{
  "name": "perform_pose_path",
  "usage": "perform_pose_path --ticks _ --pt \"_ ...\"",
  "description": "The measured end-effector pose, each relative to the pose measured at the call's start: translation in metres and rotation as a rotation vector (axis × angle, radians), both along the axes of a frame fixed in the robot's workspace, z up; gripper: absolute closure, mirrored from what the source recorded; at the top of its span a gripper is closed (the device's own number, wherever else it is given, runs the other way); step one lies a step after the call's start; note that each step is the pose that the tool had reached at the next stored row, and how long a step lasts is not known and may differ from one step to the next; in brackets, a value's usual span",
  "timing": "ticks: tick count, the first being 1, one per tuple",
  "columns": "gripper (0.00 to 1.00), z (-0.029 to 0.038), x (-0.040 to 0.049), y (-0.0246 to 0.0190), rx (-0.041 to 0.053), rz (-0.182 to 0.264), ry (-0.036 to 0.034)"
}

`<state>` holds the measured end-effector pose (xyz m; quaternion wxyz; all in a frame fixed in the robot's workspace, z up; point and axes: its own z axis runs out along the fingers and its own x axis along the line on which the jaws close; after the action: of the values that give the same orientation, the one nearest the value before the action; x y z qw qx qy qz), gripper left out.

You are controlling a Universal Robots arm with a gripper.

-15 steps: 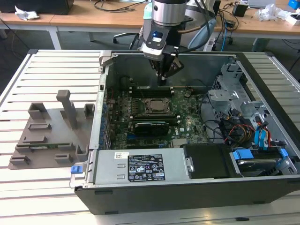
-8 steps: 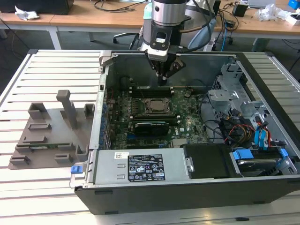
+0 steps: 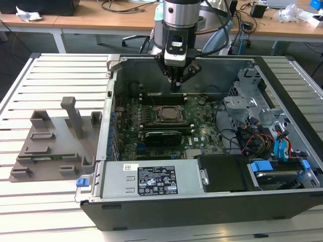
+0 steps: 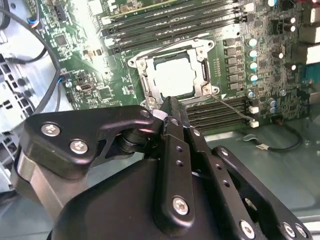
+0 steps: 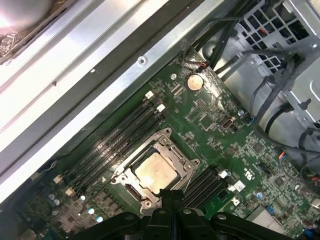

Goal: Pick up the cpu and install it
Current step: 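Install the first cpu locking lever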

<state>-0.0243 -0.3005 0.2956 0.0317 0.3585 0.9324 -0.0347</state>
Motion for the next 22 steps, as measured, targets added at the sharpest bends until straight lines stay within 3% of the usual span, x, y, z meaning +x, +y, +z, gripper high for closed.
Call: perform_pose_path --ticks 10,22 --pt "0.89 0.0000 0.0000 0.0000 -0.0001 0.146 0.0000" --pt "0.89 0.0000 0.0000 0.0000 0.0000 0.291 0.0000"
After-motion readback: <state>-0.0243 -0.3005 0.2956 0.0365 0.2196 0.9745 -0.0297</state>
